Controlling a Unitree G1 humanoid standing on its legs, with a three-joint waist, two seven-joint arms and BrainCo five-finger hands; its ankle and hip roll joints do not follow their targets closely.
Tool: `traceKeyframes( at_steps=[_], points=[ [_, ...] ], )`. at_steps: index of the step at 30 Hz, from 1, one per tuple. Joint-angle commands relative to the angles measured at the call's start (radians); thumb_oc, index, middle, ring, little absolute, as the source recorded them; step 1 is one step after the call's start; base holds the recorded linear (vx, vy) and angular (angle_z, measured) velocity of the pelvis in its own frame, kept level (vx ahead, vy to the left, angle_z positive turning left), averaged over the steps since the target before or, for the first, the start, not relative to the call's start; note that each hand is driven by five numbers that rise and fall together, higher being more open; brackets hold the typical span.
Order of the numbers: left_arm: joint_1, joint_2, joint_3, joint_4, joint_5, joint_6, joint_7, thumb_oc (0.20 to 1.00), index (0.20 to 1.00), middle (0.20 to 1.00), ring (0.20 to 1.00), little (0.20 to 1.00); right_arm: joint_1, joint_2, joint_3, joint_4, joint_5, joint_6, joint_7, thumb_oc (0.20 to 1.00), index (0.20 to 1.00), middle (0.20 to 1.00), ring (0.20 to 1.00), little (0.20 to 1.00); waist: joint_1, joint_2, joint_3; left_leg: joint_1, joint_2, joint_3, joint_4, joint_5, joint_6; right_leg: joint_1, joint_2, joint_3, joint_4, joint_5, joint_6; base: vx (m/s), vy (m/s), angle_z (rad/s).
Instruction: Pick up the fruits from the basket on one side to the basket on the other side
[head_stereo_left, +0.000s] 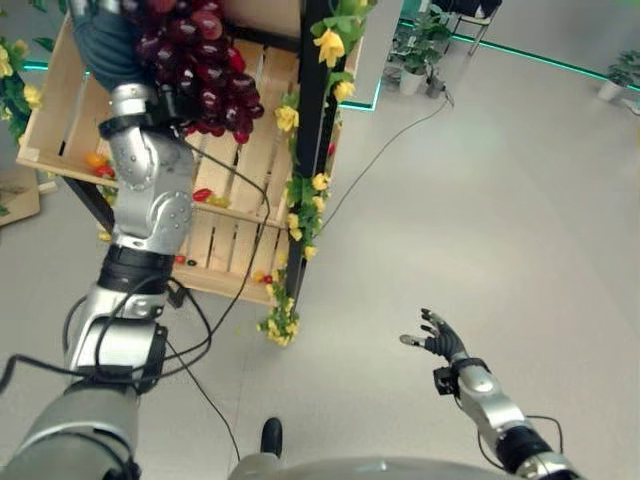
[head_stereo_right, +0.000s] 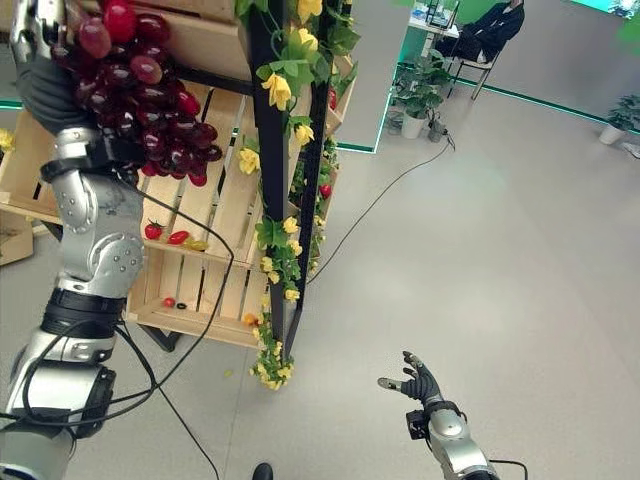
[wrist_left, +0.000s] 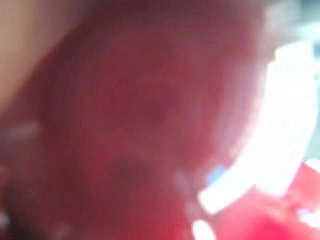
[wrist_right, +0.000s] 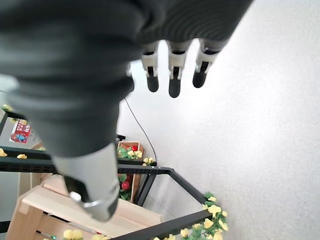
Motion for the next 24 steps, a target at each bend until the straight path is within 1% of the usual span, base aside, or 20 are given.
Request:
traceKeyframes(
  at_steps=[1, 2, 3, 4, 6, 7, 8, 9, 10, 11, 13, 18, 24],
  points=[
    [0.000, -0.044, 0.031, 0.061, 0.064, 0.004, -0.023, 0.200, 0.200, 0.200, 0.200, 0.200, -0.047, -0.021, -0.003, -0.038, -0.005, -0.044, -0.010, 1.000, 1.000, 1.000, 1.000, 1.000, -0.022, 0.028, 0.009, 0.127, 0.052, 0.024, 0.020, -0.132, -0.081, -0.030, -0.011, 0.001, 0.010, 0.066, 0.052, 0.00, 0.000, -0.03],
    [0.002, -0.045, 0.032, 0.059, 0.065, 0.005, -0.022, 0.200, 0.200, 0.200, 0.200, 0.200, -0.046, -0.022, -0.003, -0.038, -0.005, -0.044, -0.010, 1.000, 1.000, 1.000, 1.000, 1.000, -0.022, 0.029, 0.008, 0.127, 0.052, 0.024, 0.021, -0.132, -0.081, -0.030, -0.011, 0.001, 0.010, 0.066, 0.052, 0.00, 0.004, -0.04],
    [0.056, -0.074, 0.055, 0.047, 0.063, 0.003, -0.024, 0.200, 0.200, 0.200, 0.200, 0.200, -0.046, -0.018, -0.006, -0.040, -0.008, -0.045, -0.011, 1.000, 1.000, 1.000, 1.000, 1.000, -0.019, 0.027, 0.010, 0.126, 0.051, 0.025, 0.022, -0.133, -0.080, -0.030, -0.011, 0.001, 0.010, 0.066, 0.051, 0.00, 0.004, -0.03],
    [0.056, -0.074, 0.055, 0.046, 0.063, 0.003, -0.024, 0.200, 0.200, 0.200, 0.200, 0.200, -0.045, -0.019, -0.006, -0.040, -0.008, -0.045, -0.011, 1.000, 1.000, 1.000, 1.000, 1.000, -0.019, 0.027, 0.009, 0.126, 0.051, 0.025, 0.022, -0.133, -0.080, -0.030, -0.011, 0.001, 0.010, 0.066, 0.051, 0.00, 0.007, -0.04],
    [0.130, -0.131, 0.087, 0.011, 0.046, -0.008, -0.029, 0.200, 0.200, 0.200, 0.200, 0.200, -0.045, -0.012, -0.012, -0.044, -0.010, -0.048, -0.017, 1.000, 1.000, 1.000, 1.000, 1.000, -0.013, 0.020, 0.015, 0.126, 0.050, 0.023, 0.023, -0.134, -0.080, -0.030, -0.011, 0.000, 0.010, 0.066, 0.048, 0.00, -0.001, -0.02],
    [0.132, -0.132, 0.088, 0.009, 0.047, -0.007, -0.028, 0.200, 0.200, 0.200, 0.200, 0.200, -0.044, -0.013, -0.012, -0.044, -0.010, -0.048, -0.017, 1.000, 1.000, 1.000, 1.000, 1.000, -0.014, 0.020, 0.015, 0.126, 0.050, 0.023, 0.023, -0.134, -0.080, -0.030, -0.011, 0.000, 0.010, 0.066, 0.048, 0.00, 0.000, 0.00],
    [0.181, -0.168, 0.104, -0.011, 0.038, -0.009, -0.036, 0.200, 0.200, 0.200, 0.200, 0.200, -0.044, -0.008, -0.018, -0.046, -0.009, -0.049, -0.021, 1.000, 1.000, 1.000, 1.000, 1.000, -0.010, 0.015, 0.019, 0.125, 0.050, 0.022, 0.024, -0.134, -0.079, -0.030, -0.012, 0.000, 0.010, 0.066, 0.046, 0.00, 0.000, 0.00],
    [0.183, -0.168, 0.104, -0.013, 0.039, -0.009, -0.035, 0.200, 0.200, 0.200, 0.200, 0.200, -0.044, -0.008, -0.017, -0.046, -0.009, -0.049, -0.021, 1.000, 1.000, 1.000, 1.000, 1.000, -0.011, 0.015, 0.018, 0.125, 0.050, 0.022, 0.024, -0.134, -0.079, -0.030, -0.012, 0.000, 0.010, 0.066, 0.046, 0.00, 0.000, 0.00],
    [0.226, -0.200, 0.115, -0.024, 0.029, -0.009, -0.041, 0.200, 0.200, 0.200, 0.200, 0.200, -0.042, -0.005, -0.022, -0.051, -0.009, -0.050, -0.025, 1.000, 1.000, 1.000, 1.000, 1.000, -0.007, 0.011, 0.020, 0.123, 0.052, 0.021, 0.024, -0.134, -0.079, -0.029, -0.012, -0.001, 0.010, 0.065, 0.044, 0.00, -0.008, -0.07],
    [0.227, -0.200, 0.115, -0.024, 0.029, -0.009, -0.041, 0.200, 0.200, 0.200, 0.200, 0.200, -0.042, -0.005, -0.022, -0.051, -0.009, -0.050, -0.025, 1.000, 1.000, 1.000, 1.000, 1.000, -0.007, 0.011, 0.020, 0.123, 0.052, 0.021, 0.024, -0.134, -0.079, -0.029, -0.012, -0.001, 0.010, 0.065, 0.044, -0.01, -0.015, -0.09],
    [0.294, -0.238, 0.134, -0.037, 0.016, -0.006, -0.056, 0.200, 0.200, 0.200, 0.200, 0.200, -0.035, 0.000, -0.028, -0.056, -0.012, -0.053, -0.027, 1.000, 1.000, 1.000, 1.000, 1.000, 0.000, 0.003, 0.025, 0.120, 0.053, 0.018, 0.030, -0.134, -0.078, -0.029, -0.012, -0.004, 0.011, 0.064, 0.041, -0.01, -0.011, -0.06],
    [0.342, -0.265, 0.151, -0.038, 0.003, -0.005, -0.059, 0.200, 0.200, 0.200, 0.200, 0.200, -0.028, 0.005, -0.029, -0.061, -0.015, -0.055, -0.028, 1.000, 1.000, 1.000, 1.000, 1.000, 0.007, -0.004, 0.027, 0.116, 0.053, 0.014, 0.032, -0.133, -0.078, -0.028, -0.011, -0.006, 0.011, 0.064, 0.039, 0.00, 0.000, 0.00],
    [0.333, -0.254, 0.165, -0.020, 0.011, -0.007, -0.049, 0.200, 0.200, 0.200, 0.200, 0.200, -0.024, 0.003, -0.027, -0.056, -0.017, -0.057, -0.028, 1.000, 1.000, 1.000, 1.000, 1.000, 0.007, -0.012, 0.026, 0.115, 0.054, 0.014, 0.032, -0.131, -0.079, -0.029, -0.010, -0.008, 0.012, 0.064, 0.037, 0.00, 0.000, 0.00]
  ],
)
